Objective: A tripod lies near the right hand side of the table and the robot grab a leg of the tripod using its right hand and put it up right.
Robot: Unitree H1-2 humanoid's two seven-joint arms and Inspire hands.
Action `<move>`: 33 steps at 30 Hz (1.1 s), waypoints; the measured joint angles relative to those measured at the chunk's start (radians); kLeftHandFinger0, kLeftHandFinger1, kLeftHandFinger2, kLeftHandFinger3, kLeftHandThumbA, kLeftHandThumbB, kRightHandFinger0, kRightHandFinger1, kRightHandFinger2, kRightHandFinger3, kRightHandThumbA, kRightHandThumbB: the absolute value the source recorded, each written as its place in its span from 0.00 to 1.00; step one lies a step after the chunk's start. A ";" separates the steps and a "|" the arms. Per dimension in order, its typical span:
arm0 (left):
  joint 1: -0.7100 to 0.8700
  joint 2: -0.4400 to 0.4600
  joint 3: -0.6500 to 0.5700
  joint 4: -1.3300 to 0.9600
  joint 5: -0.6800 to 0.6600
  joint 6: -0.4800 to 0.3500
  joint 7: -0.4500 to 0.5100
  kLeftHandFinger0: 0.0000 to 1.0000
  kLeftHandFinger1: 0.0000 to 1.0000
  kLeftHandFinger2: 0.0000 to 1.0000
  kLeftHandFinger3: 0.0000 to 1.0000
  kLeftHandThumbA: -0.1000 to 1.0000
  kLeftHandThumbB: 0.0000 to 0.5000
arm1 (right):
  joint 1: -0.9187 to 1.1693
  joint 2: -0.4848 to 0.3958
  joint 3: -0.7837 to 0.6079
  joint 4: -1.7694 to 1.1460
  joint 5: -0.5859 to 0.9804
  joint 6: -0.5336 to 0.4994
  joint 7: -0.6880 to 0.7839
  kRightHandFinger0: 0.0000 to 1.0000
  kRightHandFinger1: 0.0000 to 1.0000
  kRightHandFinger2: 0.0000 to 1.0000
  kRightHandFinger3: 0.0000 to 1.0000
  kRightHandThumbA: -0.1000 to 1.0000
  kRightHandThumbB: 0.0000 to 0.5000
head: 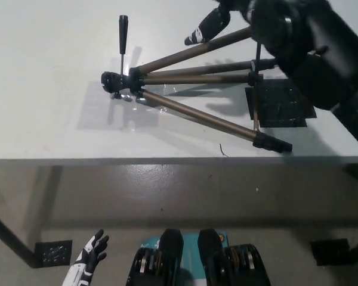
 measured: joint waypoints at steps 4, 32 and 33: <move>0.011 0.001 -0.006 0.000 0.004 -0.003 0.000 1.00 1.00 1.00 1.00 1.00 0.72 | -0.021 0.038 0.067 0.130 -0.055 -0.003 0.009 1.00 1.00 1.00 1.00 0.91 1.00; 0.017 0.001 -0.011 0.006 0.005 -0.025 0.000 1.00 1.00 1.00 1.00 1.00 0.71 | 0.077 0.069 0.210 0.415 -0.282 -0.095 -0.359 0.00 0.14 0.53 0.12 0.00 0.48; 0.017 0.001 -0.011 0.006 0.005 -0.024 0.000 1.00 1.00 1.00 1.00 1.00 0.73 | 0.080 0.069 0.210 0.420 -0.284 -0.100 -0.381 0.00 0.13 0.54 0.08 0.00 0.41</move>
